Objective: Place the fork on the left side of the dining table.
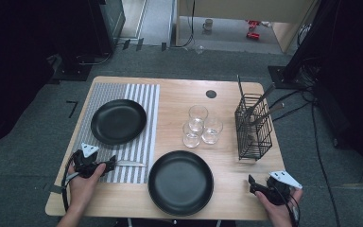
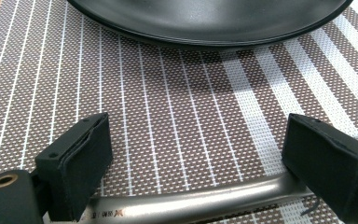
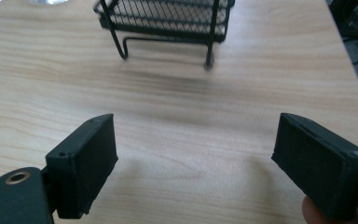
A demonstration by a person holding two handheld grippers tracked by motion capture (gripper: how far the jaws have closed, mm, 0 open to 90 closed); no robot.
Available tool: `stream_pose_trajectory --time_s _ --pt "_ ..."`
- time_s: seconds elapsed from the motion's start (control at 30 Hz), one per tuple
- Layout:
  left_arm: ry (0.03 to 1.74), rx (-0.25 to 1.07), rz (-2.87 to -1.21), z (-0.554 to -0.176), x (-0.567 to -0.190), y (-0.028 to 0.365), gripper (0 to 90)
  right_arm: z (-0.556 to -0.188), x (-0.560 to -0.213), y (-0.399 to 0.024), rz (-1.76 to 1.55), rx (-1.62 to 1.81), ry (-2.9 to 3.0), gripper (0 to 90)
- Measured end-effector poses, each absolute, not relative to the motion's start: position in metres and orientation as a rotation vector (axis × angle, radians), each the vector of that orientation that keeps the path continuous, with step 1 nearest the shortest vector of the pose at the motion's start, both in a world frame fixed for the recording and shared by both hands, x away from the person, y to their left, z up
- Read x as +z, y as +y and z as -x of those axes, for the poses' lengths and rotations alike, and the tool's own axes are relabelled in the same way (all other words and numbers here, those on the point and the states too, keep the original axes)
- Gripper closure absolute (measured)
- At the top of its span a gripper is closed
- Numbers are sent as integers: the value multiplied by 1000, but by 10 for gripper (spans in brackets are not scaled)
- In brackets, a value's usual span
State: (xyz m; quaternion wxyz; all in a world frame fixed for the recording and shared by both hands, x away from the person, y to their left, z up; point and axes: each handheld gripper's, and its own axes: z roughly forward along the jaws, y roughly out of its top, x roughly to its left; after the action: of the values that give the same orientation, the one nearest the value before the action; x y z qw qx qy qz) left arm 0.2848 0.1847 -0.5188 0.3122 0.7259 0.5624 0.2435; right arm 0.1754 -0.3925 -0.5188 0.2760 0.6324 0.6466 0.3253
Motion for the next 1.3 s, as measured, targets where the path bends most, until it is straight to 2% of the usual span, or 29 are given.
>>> stream_pose_trajectory --time_s 0.57,1.0,1.3 --pt "1485 644 -1915 -285 -519 184 85 -171 -446 -381 -1593 996 1638 134" --pt "1485 644 -1915 -285 -519 184 85 -191 -399 -359 -1494 1041 1637 148" --pt "1485 644 -1915 -285 -519 185 85 -215 -380 -341 -1443 1064 1641 148"
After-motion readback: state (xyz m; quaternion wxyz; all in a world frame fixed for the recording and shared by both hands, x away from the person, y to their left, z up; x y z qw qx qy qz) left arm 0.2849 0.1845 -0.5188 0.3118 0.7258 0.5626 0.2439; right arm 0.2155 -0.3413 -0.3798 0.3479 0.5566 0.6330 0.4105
